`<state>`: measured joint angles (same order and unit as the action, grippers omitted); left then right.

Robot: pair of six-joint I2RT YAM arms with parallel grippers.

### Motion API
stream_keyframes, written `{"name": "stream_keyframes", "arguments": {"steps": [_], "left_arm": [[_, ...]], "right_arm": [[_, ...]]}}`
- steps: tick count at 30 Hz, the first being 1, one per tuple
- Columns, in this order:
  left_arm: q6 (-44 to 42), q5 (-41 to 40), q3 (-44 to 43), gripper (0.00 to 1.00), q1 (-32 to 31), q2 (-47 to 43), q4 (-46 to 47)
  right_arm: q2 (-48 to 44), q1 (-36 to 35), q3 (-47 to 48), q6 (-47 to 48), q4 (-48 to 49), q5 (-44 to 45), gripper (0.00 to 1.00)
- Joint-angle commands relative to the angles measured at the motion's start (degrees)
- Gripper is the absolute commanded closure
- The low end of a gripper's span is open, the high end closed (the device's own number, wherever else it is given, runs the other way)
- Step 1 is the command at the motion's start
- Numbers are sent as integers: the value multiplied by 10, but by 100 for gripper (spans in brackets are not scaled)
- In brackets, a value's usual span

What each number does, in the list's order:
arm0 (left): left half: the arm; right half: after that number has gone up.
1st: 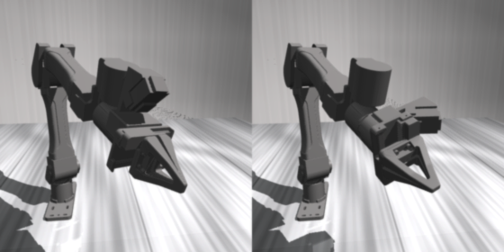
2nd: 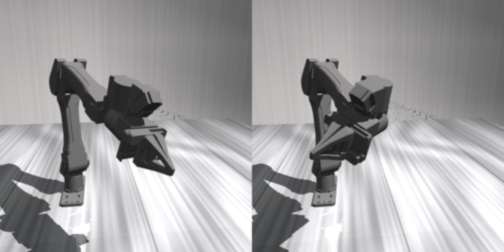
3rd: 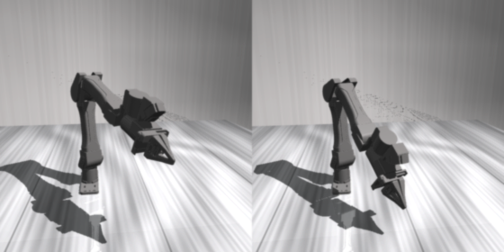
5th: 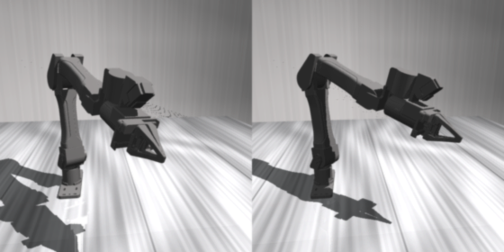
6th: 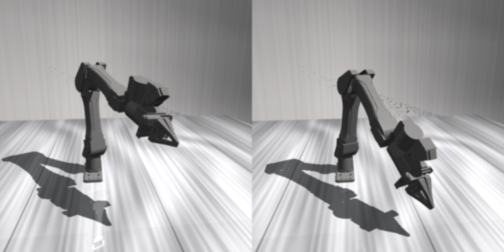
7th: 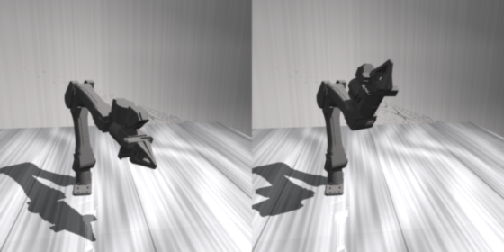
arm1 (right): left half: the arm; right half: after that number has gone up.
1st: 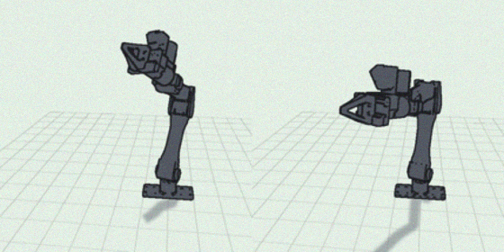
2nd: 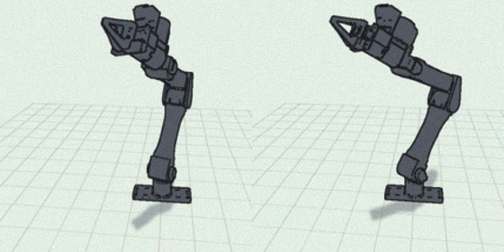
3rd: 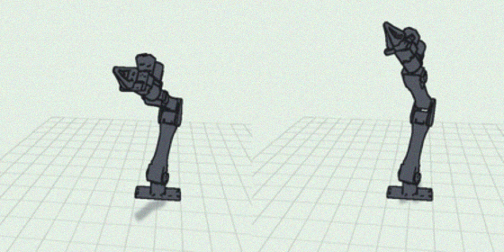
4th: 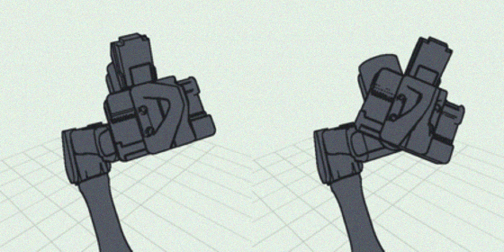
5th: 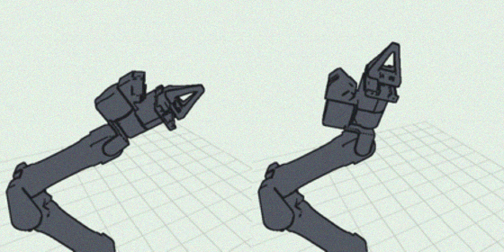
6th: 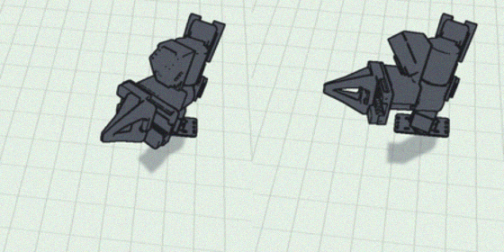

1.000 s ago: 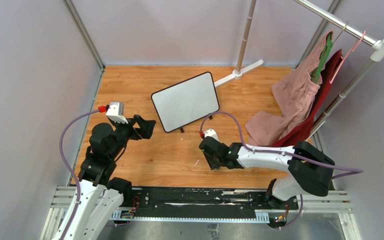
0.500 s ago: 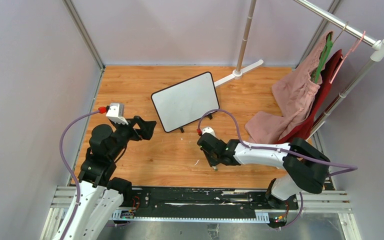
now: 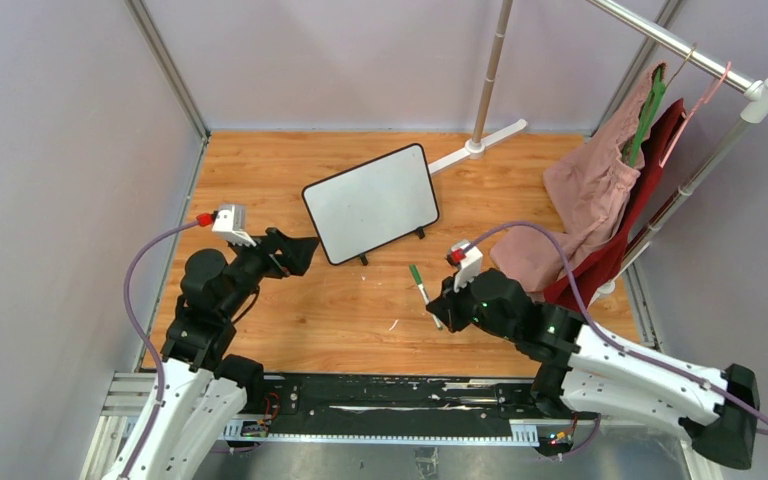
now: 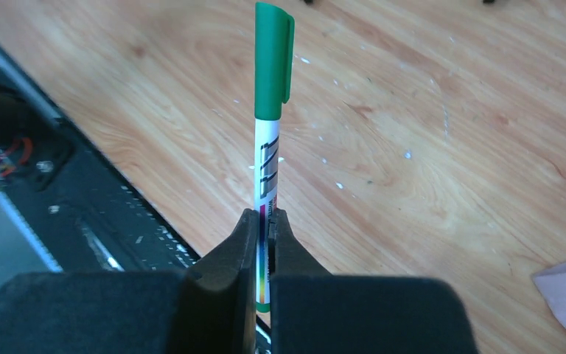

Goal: Write a sentence on the whiteboard
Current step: Open the whiteboard marker at the center of the board.

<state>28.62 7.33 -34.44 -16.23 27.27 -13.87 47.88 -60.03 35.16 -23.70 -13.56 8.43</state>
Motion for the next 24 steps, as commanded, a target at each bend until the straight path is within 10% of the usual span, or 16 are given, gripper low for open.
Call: {"name": "stream_keyframes", "arguments": {"steps": [1, 9, 24], "left_arm": [[72, 93, 13, 0, -4, 9, 95], [168, 265, -13, 0, -19, 101, 218], [173, 213, 9, 0, -133, 52, 218]], "right_arm": [[-87, -9, -36, 17, 43, -52, 100], [-138, -24, -48, 13, 130, -64, 100], [-56, -116, 15, 68, 249, 8, 100]]}}
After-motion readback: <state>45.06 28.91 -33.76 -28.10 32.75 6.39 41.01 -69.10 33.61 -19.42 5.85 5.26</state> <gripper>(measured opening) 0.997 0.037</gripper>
